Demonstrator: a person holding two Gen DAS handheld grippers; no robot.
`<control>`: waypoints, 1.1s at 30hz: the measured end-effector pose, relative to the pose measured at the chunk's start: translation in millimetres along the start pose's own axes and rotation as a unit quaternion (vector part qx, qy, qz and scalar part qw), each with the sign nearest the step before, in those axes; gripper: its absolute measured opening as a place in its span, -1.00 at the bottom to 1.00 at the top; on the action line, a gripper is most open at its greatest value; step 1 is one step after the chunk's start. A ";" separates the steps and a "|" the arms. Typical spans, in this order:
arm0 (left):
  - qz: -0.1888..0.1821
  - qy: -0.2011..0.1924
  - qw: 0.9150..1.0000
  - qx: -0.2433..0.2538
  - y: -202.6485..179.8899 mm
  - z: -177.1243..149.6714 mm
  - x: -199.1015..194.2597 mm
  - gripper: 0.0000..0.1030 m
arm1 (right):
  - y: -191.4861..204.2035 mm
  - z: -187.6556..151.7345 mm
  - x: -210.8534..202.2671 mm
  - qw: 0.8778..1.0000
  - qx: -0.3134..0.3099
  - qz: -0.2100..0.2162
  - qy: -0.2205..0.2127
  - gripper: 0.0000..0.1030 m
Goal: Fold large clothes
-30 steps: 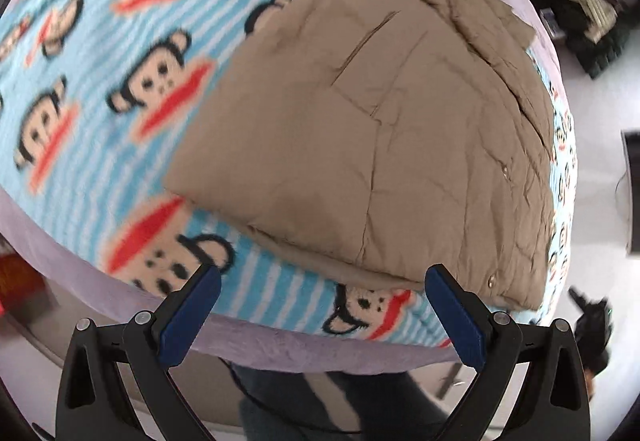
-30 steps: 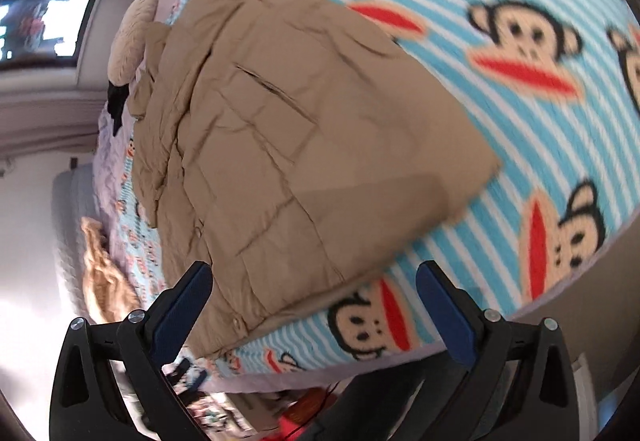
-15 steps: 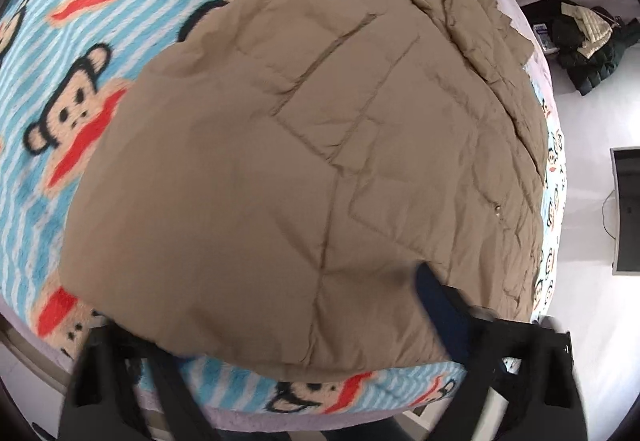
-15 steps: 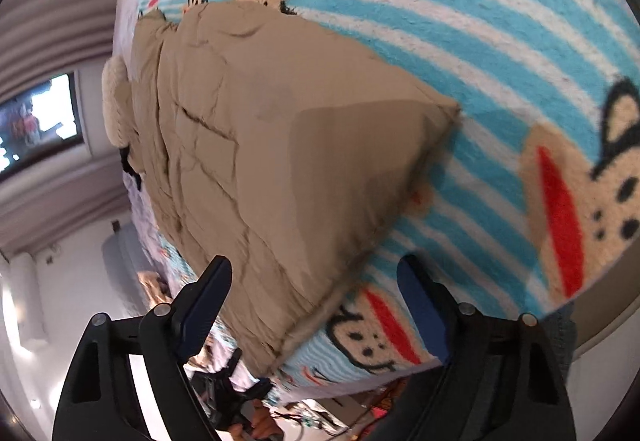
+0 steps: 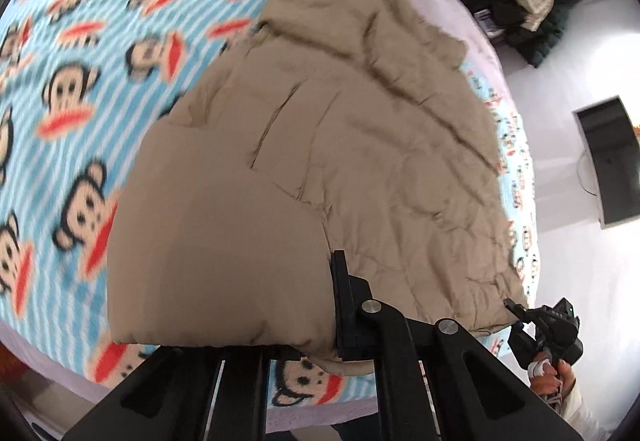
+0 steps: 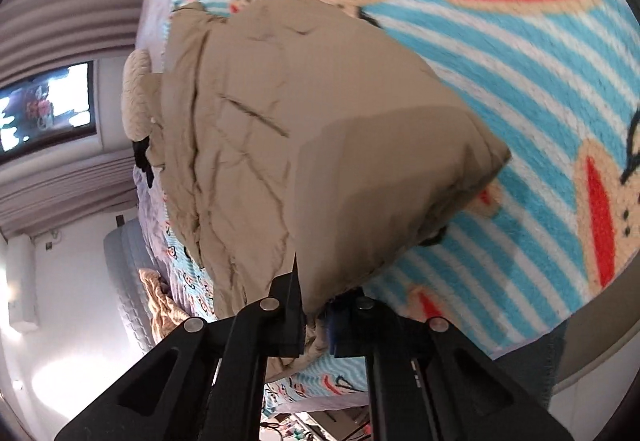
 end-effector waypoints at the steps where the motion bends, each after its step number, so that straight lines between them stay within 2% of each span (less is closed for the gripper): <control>1: -0.006 -0.008 1.000 0.006 -4.4 5.8 -6.3 -0.80 | 3.8 1.1 -3.2 1.000 -0.004 0.002 -0.003 -0.85; 7: -0.022 -0.044 0.998 0.035 -24.6 35.7 -36.3 -0.79 | 46.7 7.1 -15.0 0.998 -0.054 0.012 -0.015 -0.87; 11: -0.026 -0.070 0.996 0.051 -40.5 67.1 -51.8 -0.80 | 85.2 19.7 -19.0 0.995 -0.092 0.025 -0.020 -0.87; 20: -0.030 -0.125 0.990 0.052 -82.8 146.8 -85.6 -0.79 | 203.8 67.9 -18.8 0.980 -0.191 0.056 -0.009 -0.88; 27: 0.005 -0.138 0.989 0.048 -113.2 227.1 -72.5 -0.79 | 293.1 123.4 17.2 0.963 -0.266 0.047 0.024 -0.88; 33: 0.030 -0.112 0.993 0.018 -121.1 294.4 -31.7 -0.79 | 337.8 174.7 66.9 0.950 -0.307 0.020 0.046 -0.88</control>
Point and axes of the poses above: each gripper's, at about its wrist camera, not at the fingertips, and x roughly the way its jaws point, y to its left, z to its top, the point moved 2 cm from there along x, roughly the way its jaws point, and after that the axes turned 5 degrees about z, right-handed, at the moved point
